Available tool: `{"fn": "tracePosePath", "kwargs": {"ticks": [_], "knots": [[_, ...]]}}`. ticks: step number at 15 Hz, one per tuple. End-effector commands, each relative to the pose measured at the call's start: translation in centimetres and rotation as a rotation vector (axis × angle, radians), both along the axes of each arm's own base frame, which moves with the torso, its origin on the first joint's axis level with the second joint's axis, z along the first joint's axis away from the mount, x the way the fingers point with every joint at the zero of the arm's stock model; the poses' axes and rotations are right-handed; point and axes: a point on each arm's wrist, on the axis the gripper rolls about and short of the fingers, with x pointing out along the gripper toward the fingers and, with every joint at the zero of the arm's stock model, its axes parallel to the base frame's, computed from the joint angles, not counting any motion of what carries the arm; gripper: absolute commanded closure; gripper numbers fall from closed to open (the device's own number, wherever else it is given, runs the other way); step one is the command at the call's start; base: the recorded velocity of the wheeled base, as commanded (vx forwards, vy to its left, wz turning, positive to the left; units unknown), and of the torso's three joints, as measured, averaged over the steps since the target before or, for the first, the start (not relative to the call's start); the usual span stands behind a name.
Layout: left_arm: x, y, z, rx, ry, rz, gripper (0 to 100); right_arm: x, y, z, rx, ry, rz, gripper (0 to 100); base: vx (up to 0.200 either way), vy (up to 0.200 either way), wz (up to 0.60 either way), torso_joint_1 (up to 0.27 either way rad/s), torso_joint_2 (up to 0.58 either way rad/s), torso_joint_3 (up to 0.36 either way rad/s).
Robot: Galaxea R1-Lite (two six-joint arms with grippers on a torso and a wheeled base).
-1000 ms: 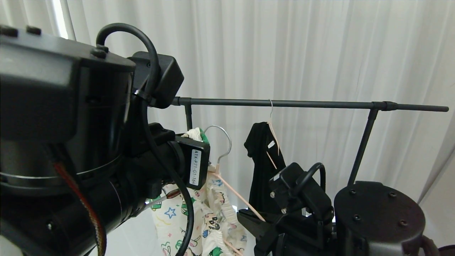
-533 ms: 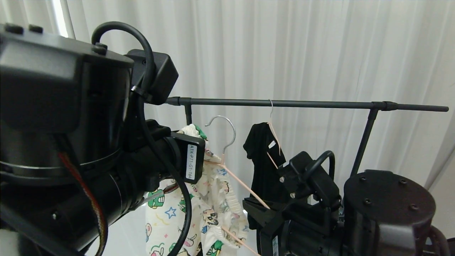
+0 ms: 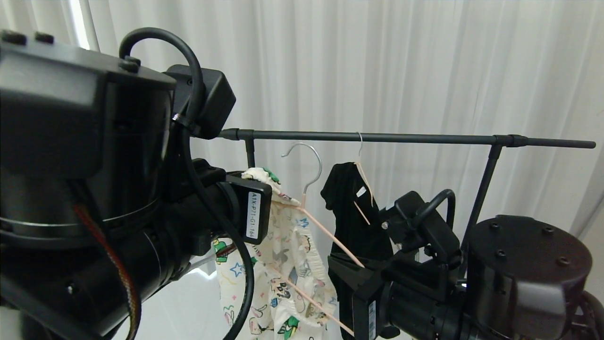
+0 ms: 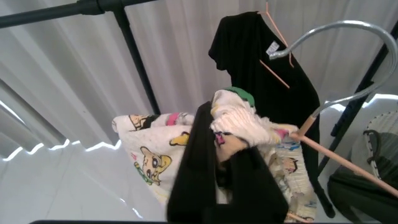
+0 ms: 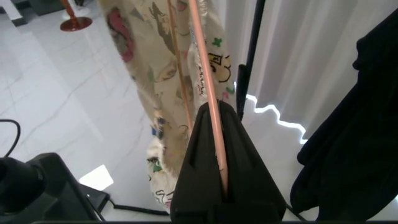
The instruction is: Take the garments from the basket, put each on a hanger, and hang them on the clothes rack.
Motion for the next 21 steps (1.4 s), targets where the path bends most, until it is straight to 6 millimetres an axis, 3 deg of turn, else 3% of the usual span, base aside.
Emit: {"fn": "tracePosePath", "kwargs": {"ticks": [1,12,17,21], "knots": [[-0.1,-0.1,0.0,0.0,0.002,-0.007,0,0.0,0.0,0.4,0.012,-0.006,0.0,100,0.0,0.0,0.0,0.0,0.0,0.0],[-0.4,0.1,-0.4,0.011,0.007,-0.012,0,2.6,-2.2,2.6,0.074,-0.058,-0.132,100,0.0,0.0,0.0,0.0,0.0,0.0],[-4.0,5.1,-1.9,0.018,0.026,-0.109,0,0.3,-6.7,2.3,0.023,-0.118,-0.081,100,0.0,0.0,0.0,0.0,0.0,0.0],[-6.4,9.4,-2.8,0.075,0.008,-0.472,0,-1.5,-8.8,1.5,-0.037,-0.189,0.09,100,0.0,0.0,0.0,0.0,0.0,0.0]]}}
